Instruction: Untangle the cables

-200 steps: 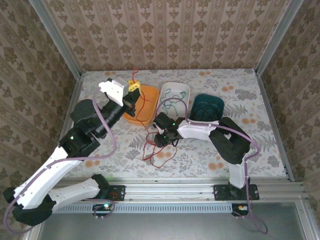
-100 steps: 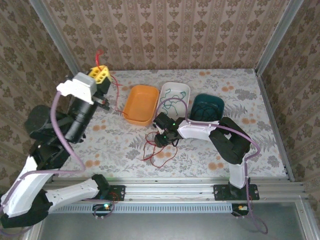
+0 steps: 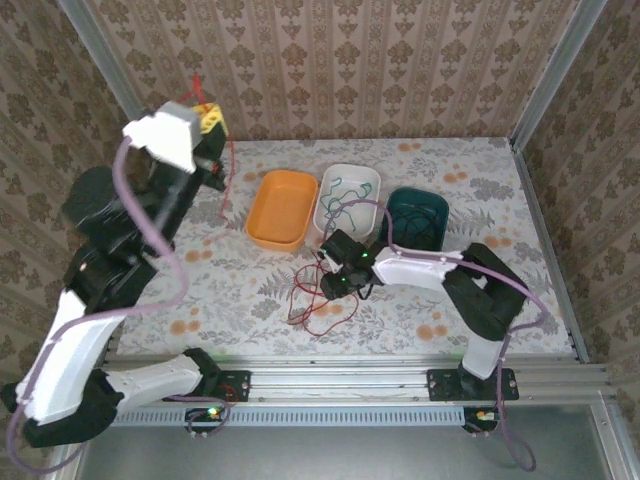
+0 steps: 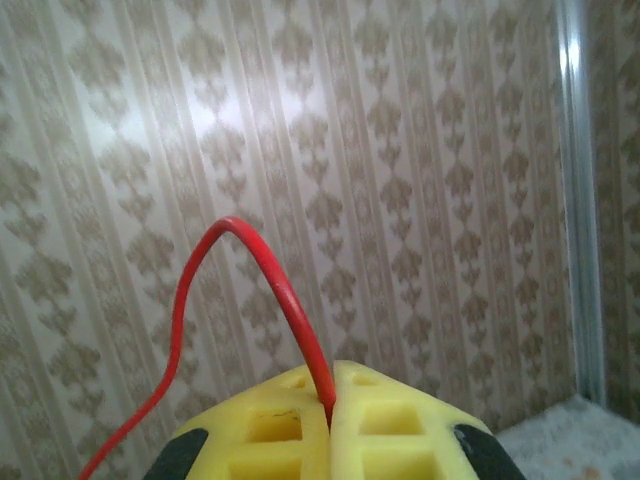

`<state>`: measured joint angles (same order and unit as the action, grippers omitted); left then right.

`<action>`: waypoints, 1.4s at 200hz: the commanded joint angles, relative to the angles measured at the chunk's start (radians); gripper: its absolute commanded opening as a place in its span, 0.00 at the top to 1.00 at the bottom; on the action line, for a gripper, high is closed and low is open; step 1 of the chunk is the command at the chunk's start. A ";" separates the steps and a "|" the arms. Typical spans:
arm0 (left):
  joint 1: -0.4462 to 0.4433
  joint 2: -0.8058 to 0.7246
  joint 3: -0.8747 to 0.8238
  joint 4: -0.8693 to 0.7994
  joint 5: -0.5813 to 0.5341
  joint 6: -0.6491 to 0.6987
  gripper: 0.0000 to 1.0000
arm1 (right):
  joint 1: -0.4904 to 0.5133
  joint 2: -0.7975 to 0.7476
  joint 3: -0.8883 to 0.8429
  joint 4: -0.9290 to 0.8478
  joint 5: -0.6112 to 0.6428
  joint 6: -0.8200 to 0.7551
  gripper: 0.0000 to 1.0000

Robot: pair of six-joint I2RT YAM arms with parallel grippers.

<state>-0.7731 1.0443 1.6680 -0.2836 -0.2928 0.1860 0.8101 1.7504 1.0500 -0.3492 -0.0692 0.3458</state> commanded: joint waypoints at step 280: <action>0.437 0.502 -0.246 0.081 0.429 -0.482 1.00 | -0.076 -0.517 -0.119 -0.050 0.195 0.061 0.58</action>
<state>-0.3569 1.4986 1.3010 -0.1680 0.1841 -0.3534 0.7391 1.2507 0.9459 -0.4004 0.0986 0.3946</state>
